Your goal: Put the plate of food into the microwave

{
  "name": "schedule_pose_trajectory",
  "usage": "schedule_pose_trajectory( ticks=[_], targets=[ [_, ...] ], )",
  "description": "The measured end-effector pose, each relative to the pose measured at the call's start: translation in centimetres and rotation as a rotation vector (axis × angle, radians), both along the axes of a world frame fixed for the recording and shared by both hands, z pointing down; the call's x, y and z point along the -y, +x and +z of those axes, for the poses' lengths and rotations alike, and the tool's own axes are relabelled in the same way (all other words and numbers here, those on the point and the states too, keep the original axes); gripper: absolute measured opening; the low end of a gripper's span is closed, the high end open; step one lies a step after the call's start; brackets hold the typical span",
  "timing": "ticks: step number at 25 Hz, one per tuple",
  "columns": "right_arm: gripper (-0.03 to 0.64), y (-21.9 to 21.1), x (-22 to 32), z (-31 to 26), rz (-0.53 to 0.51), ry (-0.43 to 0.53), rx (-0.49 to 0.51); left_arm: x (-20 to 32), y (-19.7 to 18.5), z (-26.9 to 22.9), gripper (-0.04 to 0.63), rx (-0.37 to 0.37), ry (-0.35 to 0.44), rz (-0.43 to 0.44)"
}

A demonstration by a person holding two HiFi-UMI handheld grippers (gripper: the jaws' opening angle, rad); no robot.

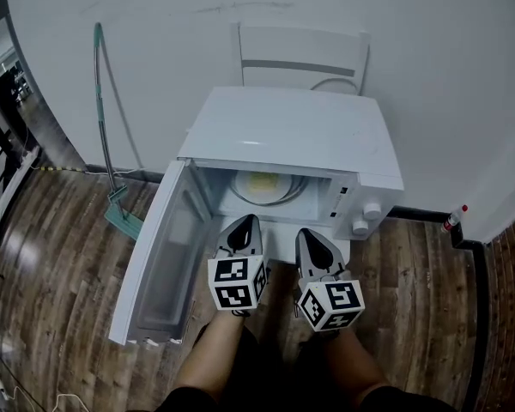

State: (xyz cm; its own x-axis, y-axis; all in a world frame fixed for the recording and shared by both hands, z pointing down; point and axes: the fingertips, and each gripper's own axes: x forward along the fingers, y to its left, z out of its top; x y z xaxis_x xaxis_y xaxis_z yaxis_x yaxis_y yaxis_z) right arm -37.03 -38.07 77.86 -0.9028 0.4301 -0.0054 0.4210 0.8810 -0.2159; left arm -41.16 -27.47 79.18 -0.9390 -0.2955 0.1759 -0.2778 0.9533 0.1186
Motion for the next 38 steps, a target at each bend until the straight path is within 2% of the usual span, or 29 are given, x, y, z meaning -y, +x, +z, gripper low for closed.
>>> schedule_pose_trajectory(
  ticks=[6, 9, 12, 15, 19, 24, 28, 31, 35, 38],
  targets=[
    [0.006, -1.1, -0.5, -1.5, 0.014, 0.037, 0.001, 0.8, 1.8, -1.6, -0.003, 0.012, -0.009, 0.075],
    [0.006, -1.5, -0.6, -3.6, 0.033, 0.033, -0.018, 1.1, 1.8, -4.7, -0.003, 0.016, -0.003, 0.095],
    [0.006, -1.2, -1.0, -7.1, 0.017, -0.013, -0.053, 2.0, 2.4, -9.1, -0.003, -0.032, 0.024, 0.138],
    [0.006, -1.2, -1.0, -12.2, 0.02, -0.04, -0.089, 2.7, 2.3, -14.4, -0.003, -0.094, 0.048, 0.165],
    [0.006, -2.0, -0.6, -21.9, 0.043, -0.023, -0.118, 2.7, 1.5, -23.0, -0.003, -0.126, 0.038, 0.168],
    [0.006, -1.3, 0.3, -36.7, 0.071, 0.022, -0.098, 3.2, 2.4, -37.2, -0.003, -0.12, 0.051, 0.198],
    [0.006, 0.2, 1.4, -46.2, 0.101, 0.009, -0.079, 4.7, 3.6, -46.5, -0.003, -0.1, 0.066, 0.237],
    [0.006, 1.9, 2.4, -50.3, 0.116, -0.007, -0.071, 5.8, 5.2, -50.8, -0.003, -0.085, 0.065, 0.255],
    [0.006, 5.9, 3.7, -54.5, 0.134, 0.024, -0.038, 6.7, 9.1, -54.1, -0.003, -0.108, 0.125, 0.27],
    [0.006, 7.7, 4.8, -56.9, 0.157, 0.019, -0.005, 6.8, 10.8, -56.5, -0.003, -0.081, 0.118, 0.272]
  ],
)
